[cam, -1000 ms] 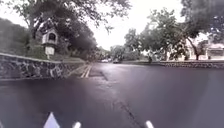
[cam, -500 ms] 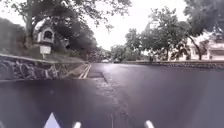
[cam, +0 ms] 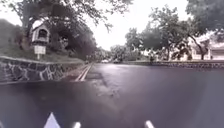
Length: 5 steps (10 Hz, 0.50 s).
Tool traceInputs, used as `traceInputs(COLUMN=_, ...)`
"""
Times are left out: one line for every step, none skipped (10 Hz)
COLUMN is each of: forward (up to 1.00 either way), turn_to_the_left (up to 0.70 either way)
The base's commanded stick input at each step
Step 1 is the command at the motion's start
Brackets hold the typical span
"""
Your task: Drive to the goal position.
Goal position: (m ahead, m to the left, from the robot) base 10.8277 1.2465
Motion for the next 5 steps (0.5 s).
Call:
traceInputs(forward=0.70, turn_to_the_left=0.00)
traceInputs(forward=0.70, turn_to_the_left=0.00)
traceInputs(forward=0.70, turn_to_the_left=0.00)
traceInputs(forward=0.70, turn_to_the_left=0.00)
traceInputs(forward=0.70, turn_to_the_left=0.00)
